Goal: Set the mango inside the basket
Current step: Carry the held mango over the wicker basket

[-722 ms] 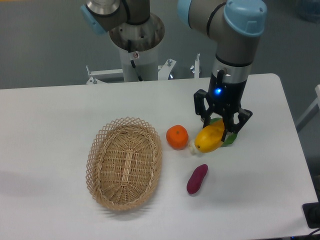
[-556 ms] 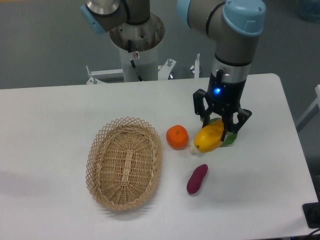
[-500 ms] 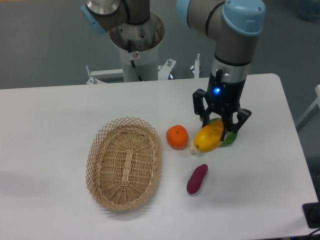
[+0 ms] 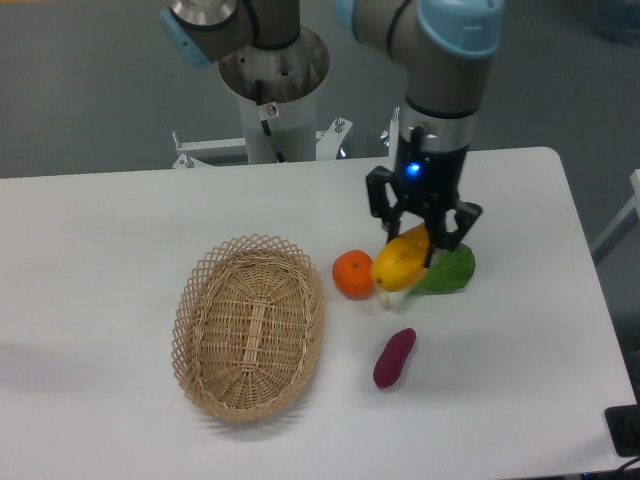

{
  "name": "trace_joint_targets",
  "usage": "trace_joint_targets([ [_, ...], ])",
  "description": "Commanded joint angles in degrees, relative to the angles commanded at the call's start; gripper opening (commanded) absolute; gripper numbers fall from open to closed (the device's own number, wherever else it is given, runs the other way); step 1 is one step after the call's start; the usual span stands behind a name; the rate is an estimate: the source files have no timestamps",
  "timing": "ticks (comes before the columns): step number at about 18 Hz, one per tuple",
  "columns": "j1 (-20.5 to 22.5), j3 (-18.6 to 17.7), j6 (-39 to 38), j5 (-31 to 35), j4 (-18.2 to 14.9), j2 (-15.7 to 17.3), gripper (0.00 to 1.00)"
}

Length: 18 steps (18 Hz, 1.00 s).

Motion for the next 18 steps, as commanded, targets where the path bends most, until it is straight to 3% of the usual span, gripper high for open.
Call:
trace_joint_targets([
  [4, -6.4, -1.7, -7.0, 1.0, 2.7, -2.3, 0.52],
  [8, -13.8, -3.4, -15.1, 7.3, 9.2, -5.3, 0.52],
  [14, -19.2, -4.7, -21.6, 11.5, 11.3, -10.9, 0.52],
  [18, -21.4, -5.1, -21.7, 13.0, 13.7, -13.4, 0.52],
])
